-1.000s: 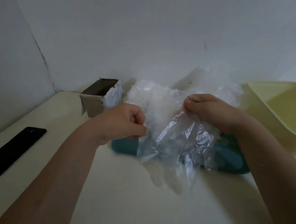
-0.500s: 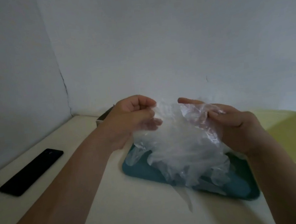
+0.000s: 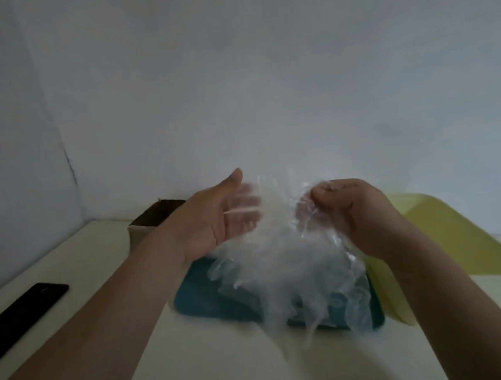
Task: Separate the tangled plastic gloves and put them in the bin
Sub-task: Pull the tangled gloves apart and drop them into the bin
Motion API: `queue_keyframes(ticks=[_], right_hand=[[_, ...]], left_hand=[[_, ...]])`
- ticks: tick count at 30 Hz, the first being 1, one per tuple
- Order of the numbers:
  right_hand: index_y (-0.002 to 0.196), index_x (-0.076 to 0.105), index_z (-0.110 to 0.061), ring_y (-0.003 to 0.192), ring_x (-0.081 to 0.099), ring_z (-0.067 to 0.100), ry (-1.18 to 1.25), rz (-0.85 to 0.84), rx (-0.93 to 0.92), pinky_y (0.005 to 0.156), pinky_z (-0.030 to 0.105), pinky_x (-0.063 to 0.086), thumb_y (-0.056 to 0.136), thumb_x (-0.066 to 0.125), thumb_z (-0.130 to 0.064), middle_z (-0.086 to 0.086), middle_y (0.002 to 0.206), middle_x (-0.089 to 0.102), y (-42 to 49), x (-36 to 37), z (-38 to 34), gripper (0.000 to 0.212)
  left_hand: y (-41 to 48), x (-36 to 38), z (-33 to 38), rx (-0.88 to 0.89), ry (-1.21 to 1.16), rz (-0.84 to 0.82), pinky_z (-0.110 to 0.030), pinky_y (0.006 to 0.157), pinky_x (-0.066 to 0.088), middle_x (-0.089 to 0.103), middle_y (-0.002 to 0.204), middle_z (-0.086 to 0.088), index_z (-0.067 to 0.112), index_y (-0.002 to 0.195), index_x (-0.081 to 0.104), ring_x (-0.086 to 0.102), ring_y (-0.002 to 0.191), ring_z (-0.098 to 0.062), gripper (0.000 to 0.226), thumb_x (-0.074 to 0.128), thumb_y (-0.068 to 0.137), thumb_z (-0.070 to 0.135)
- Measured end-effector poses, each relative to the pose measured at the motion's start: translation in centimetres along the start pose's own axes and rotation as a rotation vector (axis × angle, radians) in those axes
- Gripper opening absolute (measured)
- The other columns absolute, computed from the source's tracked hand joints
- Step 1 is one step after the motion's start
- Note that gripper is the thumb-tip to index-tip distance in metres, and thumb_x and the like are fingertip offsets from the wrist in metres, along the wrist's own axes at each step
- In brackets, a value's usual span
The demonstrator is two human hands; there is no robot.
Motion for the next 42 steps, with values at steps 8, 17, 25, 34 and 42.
queue_keyframes(ticks=[8, 17, 25, 34, 42], right_hand=[[0.095, 0.064, 0.015, 0.067, 0.07, 0.027, -0.021, -0.006, 0.086, 0.062, 0.03, 0.059, 0.103, 0.042, -0.005, 0.019, 0.079, 0.072, -1.6, -4.5, -2.5, 0.031], [0.106, 0.075, -0.011, 0.049, 0.051, 0.015, -0.704, 0.244, 0.218, 0.045, 0.023, 0.031, 0.1, 0.065, -0.021, 0.01, 0.088, 0.079, -3.3, -15.8, -5.9, 0.015], [0.086, 0.075, -0.005, 0.052, 0.057, 0.012, -1.062, 0.317, 0.291, 0.05, 0.021, 0.05, 0.092, 0.066, -0.022, 0.006, 0.073, 0.076, -0.5, -21.4, -2.0, 0.02], [0.072, 0.061, -0.023, 0.079, 0.058, 0.019, -1.564, -0.032, 0.392, 0.067, 0.027, 0.043, 0.098, 0.059, -0.023, -0.005, 0.078, 0.059, 1.7, -21.1, 4.9, 0.027], [0.151, 0.043, -0.009, 0.102, 0.067, 0.0, -1.132, 0.075, 0.543, 0.095, 0.016, 0.049, 0.105, 0.052, -0.007, 0.003, 0.144, 0.053, 1.0, -22.8, 1.3, 0.046]], left_hand=[[1.1, 5.2, -3.7, -0.03, 0.068, -0.164, -0.028, 0.06, 0.052, 0.069, 0.087, -0.004, 0.014, 0.106, 0.077, 0.062, 0.07, -0.015, 0.023, 0.068, 0.095, 0.031], [3.4, 9.9, -2.7, -0.009, 0.274, -0.037, -0.024, 0.065, 0.053, 0.08, 0.111, -0.005, 0.015, 0.125, 0.071, 0.079, 0.093, -0.021, 0.024, 0.064, 0.103, 0.024], [4.0, 10.9, 0.7, 0.079, 0.25, -0.055, -0.031, 0.066, 0.06, 0.079, 0.111, -0.012, 0.008, 0.118, 0.07, 0.079, 0.091, -0.028, 0.023, 0.059, 0.105, 0.022], [5.1, 13.6, 1.3, 0.048, -0.011, -0.178, -0.024, 0.057, 0.06, 0.079, 0.105, -0.008, 0.013, 0.11, 0.071, 0.077, 0.079, -0.02, 0.02, 0.052, 0.106, 0.018], [8.5, 20.1, -2.9, -0.101, 0.117, -0.169, -0.028, 0.06, 0.063, 0.08, 0.104, -0.012, 0.006, 0.112, 0.073, 0.076, 0.08, -0.02, 0.016, 0.062, 0.102, 0.012]])
Point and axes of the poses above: each hand's wrist, its own y-axis towards the middle knuckle, its own x-axis out of the palm, z = x × y, the point moved 6 cm from there along y, towards the middle knuckle
